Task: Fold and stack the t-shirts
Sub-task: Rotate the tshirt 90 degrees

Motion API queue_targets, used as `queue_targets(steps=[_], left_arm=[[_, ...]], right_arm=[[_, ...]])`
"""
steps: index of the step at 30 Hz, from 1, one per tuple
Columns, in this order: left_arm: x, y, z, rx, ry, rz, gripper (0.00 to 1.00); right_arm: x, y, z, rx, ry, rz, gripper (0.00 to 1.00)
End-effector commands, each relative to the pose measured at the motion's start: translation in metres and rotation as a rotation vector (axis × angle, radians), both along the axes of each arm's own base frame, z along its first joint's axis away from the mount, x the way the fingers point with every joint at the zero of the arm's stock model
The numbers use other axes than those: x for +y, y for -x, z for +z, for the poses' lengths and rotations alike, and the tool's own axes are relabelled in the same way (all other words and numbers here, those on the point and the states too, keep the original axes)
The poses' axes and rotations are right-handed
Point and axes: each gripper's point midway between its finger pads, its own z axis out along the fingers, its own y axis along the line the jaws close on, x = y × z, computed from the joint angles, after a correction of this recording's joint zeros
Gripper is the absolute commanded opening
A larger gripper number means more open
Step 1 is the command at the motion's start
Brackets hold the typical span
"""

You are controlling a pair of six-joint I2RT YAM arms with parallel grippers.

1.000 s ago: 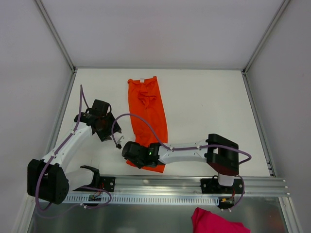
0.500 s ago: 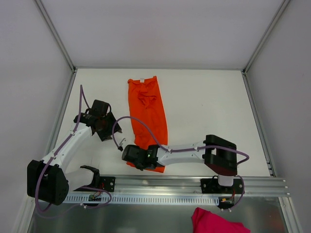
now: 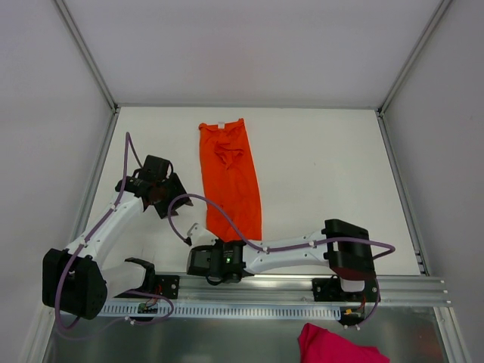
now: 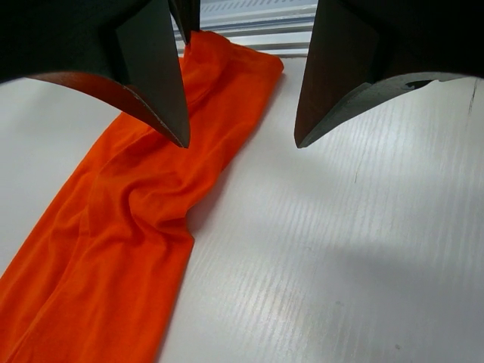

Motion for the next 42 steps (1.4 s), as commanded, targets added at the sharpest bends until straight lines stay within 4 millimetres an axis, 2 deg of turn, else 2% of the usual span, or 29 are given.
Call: queue_targets(steps=[1, 2, 3, 4, 5, 6, 7, 10, 11, 12, 13, 14, 15, 16, 17, 18, 19, 20, 21, 23, 25, 31, 36, 42], left_arm=[[-0.004, -0.001, -0.003, -0.003, 0.027, -0.025, 0.58], [-0.006, -0.001, -0.002, -0.007, 0.034, -0.04, 0.58], [-0.01, -0.002, -0.001, -0.014, 0.058, -0.055, 0.58], [-0.013, -0.002, -0.001, -0.019, 0.071, -0.077, 0.58], [-0.018, -0.003, 0.001, -0.029, 0.092, -0.098, 0.58], [-0.032, 0.001, 0.004, -0.019, 0.167, -0.152, 0.58], [-0.038, -0.001, 0.007, -0.034, 0.196, -0.183, 0.57], [-0.05, 0.007, 0.008, -0.005, 0.262, -0.244, 0.51], [-0.05, 0.013, 0.008, 0.013, 0.263, -0.258, 0.49], [-0.05, 0.017, 0.008, 0.012, 0.27, -0.27, 0.48], [-0.049, 0.02, 0.009, 0.011, 0.268, -0.278, 0.47], [-0.047, 0.026, 0.008, 0.017, 0.259, -0.285, 0.47], [-0.045, 0.031, 0.008, 0.01, 0.257, -0.292, 0.46], [-0.045, 0.035, 0.008, 0.009, 0.262, -0.304, 0.45], [-0.044, 0.043, 0.005, 0.019, 0.263, -0.31, 0.44], [-0.045, 0.047, 0.004, 0.026, 0.267, -0.316, 0.42], [-0.045, 0.052, 0.003, 0.034, 0.269, -0.326, 0.41], [-0.045, 0.059, 0.0, 0.048, 0.269, -0.332, 0.41], [-0.049, 0.063, -0.001, 0.048, 0.27, -0.356, 0.41], [-0.053, 0.071, -0.004, 0.064, 0.27, -0.381, 0.41], [-0.062, 0.078, -0.004, 0.093, 0.268, -0.419, 0.4], [-0.084, 0.09, -0.015, 0.138, 0.263, -0.467, 0.36], [-0.09, 0.097, -0.034, 0.193, 0.211, -0.517, 0.33], [-0.097, 0.106, -0.051, 0.243, 0.191, -0.544, 0.3]], right_arm=[[0.0, -0.007, 0.023, -0.049, -0.028, -0.038, 0.12], [-0.006, -0.009, 0.019, -0.06, 0.012, -0.042, 0.2], [-0.004, -0.013, 0.027, -0.089, 0.003, -0.071, 0.27], [-0.016, -0.015, 0.022, -0.113, 0.085, -0.083, 0.44], [-0.02, -0.019, 0.023, -0.145, 0.12, -0.1, 0.52], [-0.025, -0.022, 0.027, -0.178, 0.149, -0.126, 0.59], [-0.031, -0.029, 0.042, -0.249, 0.163, -0.178, 0.65], [-0.043, -0.041, 0.059, -0.357, 0.146, -0.254, 0.65], [-0.049, -0.045, 0.074, -0.371, 0.093, -0.282, 0.63], [-0.055, -0.05, 0.081, -0.374, 0.054, -0.309, 0.63], [-0.071, -0.054, 0.079, -0.368, 0.046, -0.339, 0.62], [-0.088, -0.07, 0.082, -0.345, 0.005, -0.445, 0.62], [-0.106, -0.077, 0.097, -0.315, -0.067, -0.519, 0.61], [-0.127, -0.083, 0.099, -0.299, -0.059, -0.577, 0.58], [-0.155, -0.098, 0.098, -0.303, -0.045, -0.679, 0.58], [-0.174, -0.104, 0.11, -0.299, -0.071, -0.731, 0.57], [-0.196, -0.117, 0.11, -0.279, -0.063, -0.811, 0.57], [-0.209, -0.12, 0.109, -0.264, -0.038, -0.822, 0.57], [-0.212, -0.124, 0.113, -0.231, -0.099, -0.841, 0.57], [-0.232, -0.135, 0.113, -0.205, -0.091, -0.885, 0.57], [-0.237, -0.144, 0.116, -0.176, -0.14, -0.923, 0.57], [-0.221, -0.155, 0.124, -0.13, -0.205, -0.887, 0.56], [-0.212, -0.16, 0.134, -0.129, -0.231, -0.852, 0.56], [-0.216, -0.163, 0.145, -0.147, -0.235, -0.836, 0.57]])
